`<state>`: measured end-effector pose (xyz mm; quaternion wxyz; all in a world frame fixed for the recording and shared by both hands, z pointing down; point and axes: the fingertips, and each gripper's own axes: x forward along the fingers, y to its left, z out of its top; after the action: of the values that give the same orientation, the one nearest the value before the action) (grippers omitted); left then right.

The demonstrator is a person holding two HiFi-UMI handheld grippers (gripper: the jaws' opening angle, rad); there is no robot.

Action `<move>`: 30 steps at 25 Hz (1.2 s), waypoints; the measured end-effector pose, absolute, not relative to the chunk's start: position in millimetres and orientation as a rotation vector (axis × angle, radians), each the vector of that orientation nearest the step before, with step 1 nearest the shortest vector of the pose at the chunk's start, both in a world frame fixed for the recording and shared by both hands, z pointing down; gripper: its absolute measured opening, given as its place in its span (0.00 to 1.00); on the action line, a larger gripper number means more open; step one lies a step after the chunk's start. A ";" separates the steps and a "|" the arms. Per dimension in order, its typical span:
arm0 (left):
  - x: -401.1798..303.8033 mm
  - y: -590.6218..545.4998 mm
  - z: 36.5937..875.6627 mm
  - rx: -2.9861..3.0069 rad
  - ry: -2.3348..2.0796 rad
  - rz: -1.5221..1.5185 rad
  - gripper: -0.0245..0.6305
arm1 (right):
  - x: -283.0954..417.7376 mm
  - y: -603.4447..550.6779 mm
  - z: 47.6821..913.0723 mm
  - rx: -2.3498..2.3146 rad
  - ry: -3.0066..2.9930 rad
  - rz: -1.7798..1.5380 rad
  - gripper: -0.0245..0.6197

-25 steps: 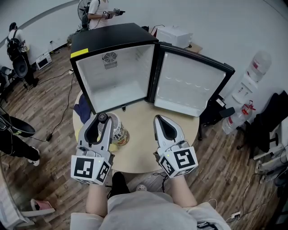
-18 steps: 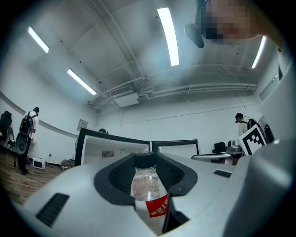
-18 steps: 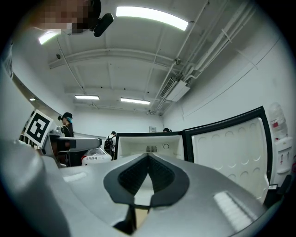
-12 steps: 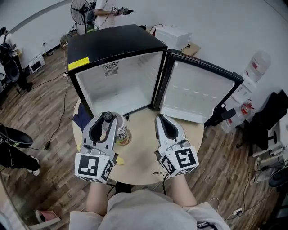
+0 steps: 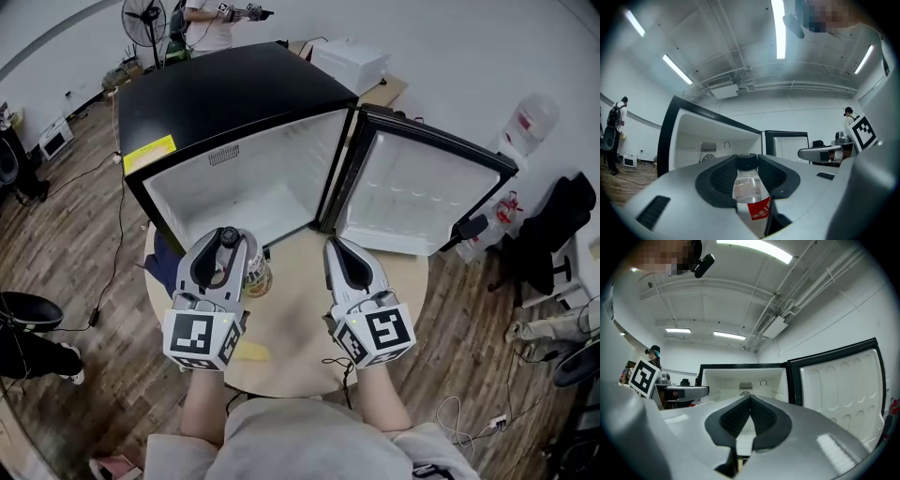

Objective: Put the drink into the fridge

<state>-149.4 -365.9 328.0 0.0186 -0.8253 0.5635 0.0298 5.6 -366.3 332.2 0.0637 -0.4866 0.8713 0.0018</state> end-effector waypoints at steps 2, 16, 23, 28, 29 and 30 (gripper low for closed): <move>-151.1 -379.7 335.1 -2.576 1.743 0.081 0.25 | 6.4 -371.8 336.8 -1.500 2.627 -0.006 0.05; -155.7 -462.1 373.9 -2.620 1.691 -0.019 0.25 | 17.8 -398.6 367.5 -1.680 2.569 -0.087 0.05; -161.1 -493.7 396.2 -2.632 1.692 -0.043 0.25 | 18.0 -406.6 377.5 -1.738 2.549 -0.112 0.05; -167.0 -513.4 413.7 -2.641 1.724 -0.058 0.25 | 19.3 -408.6 382.2 -1.779 2.535 -0.122 0.05; -167.2 -517.1 416.4 -2.638 1.724 -0.069 0.25 | 20.0 -408.7 383.0 -1.789 2.534 -0.122 0.05; -167.3 -520.4 419.0 -2.634 1.724 -0.080 0.25 | 21.0 -408.6 383.8 -1.799 2.531 -0.124 0.05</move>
<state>-167.3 -520.4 419.0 -0.0038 -0.8365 0.5473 -0.0253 21.0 -408.6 383.8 0.0170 -0.5790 0.8142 -0.0398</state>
